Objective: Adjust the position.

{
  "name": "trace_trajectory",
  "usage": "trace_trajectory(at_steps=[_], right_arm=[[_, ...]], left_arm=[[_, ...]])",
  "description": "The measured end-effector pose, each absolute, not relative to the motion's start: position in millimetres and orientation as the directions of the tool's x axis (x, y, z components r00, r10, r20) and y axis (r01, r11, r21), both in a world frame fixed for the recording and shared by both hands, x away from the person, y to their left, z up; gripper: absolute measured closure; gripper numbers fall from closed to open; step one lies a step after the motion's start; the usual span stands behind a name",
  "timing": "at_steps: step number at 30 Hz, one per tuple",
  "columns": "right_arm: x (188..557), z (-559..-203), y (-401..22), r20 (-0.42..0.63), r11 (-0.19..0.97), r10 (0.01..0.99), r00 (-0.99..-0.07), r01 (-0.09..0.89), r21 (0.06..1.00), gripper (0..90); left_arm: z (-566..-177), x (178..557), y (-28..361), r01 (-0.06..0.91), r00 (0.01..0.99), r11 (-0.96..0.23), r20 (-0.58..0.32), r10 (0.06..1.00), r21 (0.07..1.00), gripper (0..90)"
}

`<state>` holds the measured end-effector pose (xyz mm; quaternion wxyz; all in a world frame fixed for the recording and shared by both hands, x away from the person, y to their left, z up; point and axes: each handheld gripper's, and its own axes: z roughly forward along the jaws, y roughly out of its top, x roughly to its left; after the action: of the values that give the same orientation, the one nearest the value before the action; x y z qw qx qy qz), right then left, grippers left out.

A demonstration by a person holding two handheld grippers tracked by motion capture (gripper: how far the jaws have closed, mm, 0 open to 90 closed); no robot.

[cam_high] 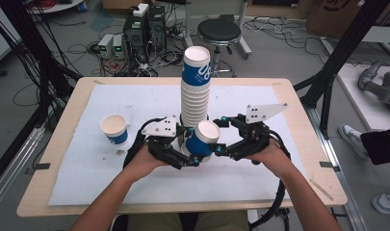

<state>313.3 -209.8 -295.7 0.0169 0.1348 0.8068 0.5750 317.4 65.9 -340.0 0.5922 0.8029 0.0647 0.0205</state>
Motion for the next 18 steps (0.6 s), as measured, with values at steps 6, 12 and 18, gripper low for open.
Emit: trace_trajectory(at_steps=[6, 12, 18], right_arm=[[316, -278, -212, 0.076, 0.401, 0.219, -0.973, 0.161, 0.902, 18.3], [320, -269, -202, 0.036, 0.502, 0.186, -0.982, 0.126, 0.855, 18.3], [324, -269, -188, 0.037, 0.589, 0.134, -0.990, 0.110, 0.800, 18.4]], left_arm=[[-331, 319, 67, 0.074, 0.993, -0.365, -0.035, 0.111, 0.928, 24.1], [-328, 319, 66, 0.073, 0.994, -0.404, -0.033, 0.105, 0.912, 24.1], [-330, 318, 61, 0.063, 0.996, -0.469, -0.024, 0.089, 0.881, 24.1]])
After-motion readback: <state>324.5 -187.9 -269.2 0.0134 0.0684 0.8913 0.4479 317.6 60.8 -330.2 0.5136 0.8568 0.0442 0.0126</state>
